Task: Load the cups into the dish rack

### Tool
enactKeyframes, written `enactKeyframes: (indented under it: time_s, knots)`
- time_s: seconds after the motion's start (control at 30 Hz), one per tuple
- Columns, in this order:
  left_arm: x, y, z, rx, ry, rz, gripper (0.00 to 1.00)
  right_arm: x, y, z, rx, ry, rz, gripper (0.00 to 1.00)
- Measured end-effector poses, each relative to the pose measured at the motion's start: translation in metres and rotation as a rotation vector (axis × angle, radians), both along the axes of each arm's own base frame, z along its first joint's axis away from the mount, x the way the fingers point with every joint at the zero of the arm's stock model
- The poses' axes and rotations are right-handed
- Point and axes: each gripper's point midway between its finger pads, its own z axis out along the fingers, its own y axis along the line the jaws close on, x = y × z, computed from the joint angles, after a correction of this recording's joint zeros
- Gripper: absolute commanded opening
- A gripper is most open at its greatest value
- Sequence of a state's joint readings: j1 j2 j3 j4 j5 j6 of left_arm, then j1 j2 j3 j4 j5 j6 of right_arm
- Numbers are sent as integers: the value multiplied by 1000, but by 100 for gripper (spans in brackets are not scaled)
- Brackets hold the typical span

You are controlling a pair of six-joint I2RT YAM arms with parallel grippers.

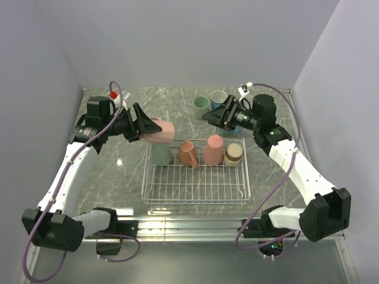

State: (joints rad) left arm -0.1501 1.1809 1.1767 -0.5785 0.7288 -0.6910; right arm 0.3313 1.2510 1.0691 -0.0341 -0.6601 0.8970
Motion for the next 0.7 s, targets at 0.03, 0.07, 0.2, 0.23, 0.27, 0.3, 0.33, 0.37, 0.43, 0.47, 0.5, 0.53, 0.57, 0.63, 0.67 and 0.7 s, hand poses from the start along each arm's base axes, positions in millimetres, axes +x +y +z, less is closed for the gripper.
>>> enactKeyframes:
  time_s: [0.03,0.07,0.2,0.23,0.27,0.3,0.33,0.37,0.43,0.47,0.5,0.53,0.57,0.63,0.67,0.7]
  knots:
    - [-5,2,0,16,-9,-6,0,0,-2,-2,-7,4,-5,64]
    - [-9,3,0,30,-21,-11,0,0,-4,-4,-15,7,-10,64]
    - [-34,2,5,62,-86,-60,0,-6,-10,-13,-43,18,-15,64]
    - [-41,1,6,68,-100,-80,0,-8,-11,-16,-50,21,-14,64]
    - [-47,-1,6,76,-113,-100,0,-10,-12,-18,-54,23,-14,64]
    - [-53,-3,6,84,-123,-120,0,-12,-13,-21,-61,29,-13,64]
    - [-59,-6,5,96,-130,-145,0,-14,-14,-24,-66,34,-13,64]
    - [-63,-8,2,112,-134,-164,0,-16,-15,-27,-73,40,-14,64]
    - [-71,-11,-6,151,-126,-194,0,-19,-17,-33,-84,53,-13,64]
    - [-73,-13,-11,173,-118,-202,0,-20,-17,-35,-87,58,-12,64]
    - [-76,-14,-17,198,-110,-213,0,-21,-17,-36,-90,61,-12,64]
    - [-78,-16,-23,225,-102,-226,0,-22,-18,-37,-91,64,-12,64]
    - [-81,-17,-29,249,-87,-234,0,-22,-18,-38,-92,66,-12,64]
    - [-85,-20,-40,297,-62,-255,0,-24,-19,-41,-95,74,-14,64]
    - [-86,-21,-46,321,-50,-265,0,-25,-20,-41,-97,75,-15,64]
    - [-88,-23,-52,343,-38,-274,0,-25,-20,-41,-97,74,-16,64]
